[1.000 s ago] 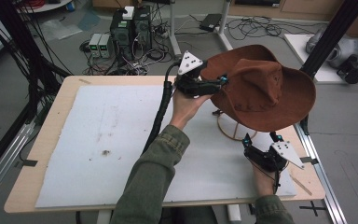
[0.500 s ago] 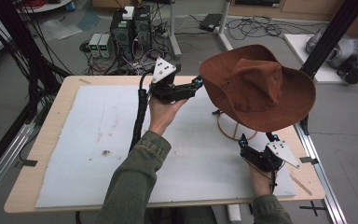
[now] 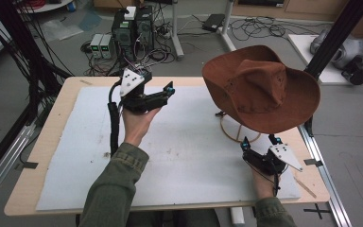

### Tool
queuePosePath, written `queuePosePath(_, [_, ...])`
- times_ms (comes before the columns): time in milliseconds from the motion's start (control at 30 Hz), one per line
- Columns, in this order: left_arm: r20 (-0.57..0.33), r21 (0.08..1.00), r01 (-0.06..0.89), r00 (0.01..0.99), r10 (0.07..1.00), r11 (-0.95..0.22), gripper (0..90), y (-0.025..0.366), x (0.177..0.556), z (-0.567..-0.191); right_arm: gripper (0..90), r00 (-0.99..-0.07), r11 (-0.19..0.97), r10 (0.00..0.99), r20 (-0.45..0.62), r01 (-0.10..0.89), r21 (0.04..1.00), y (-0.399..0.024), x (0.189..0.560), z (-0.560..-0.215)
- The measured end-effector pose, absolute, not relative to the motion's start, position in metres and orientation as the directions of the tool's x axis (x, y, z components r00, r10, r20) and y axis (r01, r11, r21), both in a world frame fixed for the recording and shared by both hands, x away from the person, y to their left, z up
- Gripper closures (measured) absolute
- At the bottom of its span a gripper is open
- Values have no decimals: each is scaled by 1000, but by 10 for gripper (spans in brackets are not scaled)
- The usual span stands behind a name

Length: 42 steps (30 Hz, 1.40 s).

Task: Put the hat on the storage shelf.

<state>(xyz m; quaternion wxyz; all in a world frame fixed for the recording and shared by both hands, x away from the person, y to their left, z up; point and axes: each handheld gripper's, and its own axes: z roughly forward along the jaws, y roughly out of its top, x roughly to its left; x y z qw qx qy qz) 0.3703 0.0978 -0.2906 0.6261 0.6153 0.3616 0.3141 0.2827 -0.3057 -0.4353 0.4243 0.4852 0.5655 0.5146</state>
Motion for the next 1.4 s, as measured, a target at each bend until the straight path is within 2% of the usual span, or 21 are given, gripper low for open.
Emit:
queuePosePath(533, [-82,997,42,462,883,71,198,155,338,-302,63,-164,8,986,11,115,993,-301,282,-438])
queuePosePath(1000, [-156,988,58,284,946,146,197,226,306,-343,63,-164,17,987,3,124,992,-301,283,-439])
queuePosePath(1167, [-139,990,58,215,967,130,195,243,294,-359,63,-159,20,987,1,126,992,-301,284,-439])
queuePosePath(1400, [-109,994,11,133,985,109,208,257,279,-383,63,-158,25,988,-4,131,991,-301,284,-441])
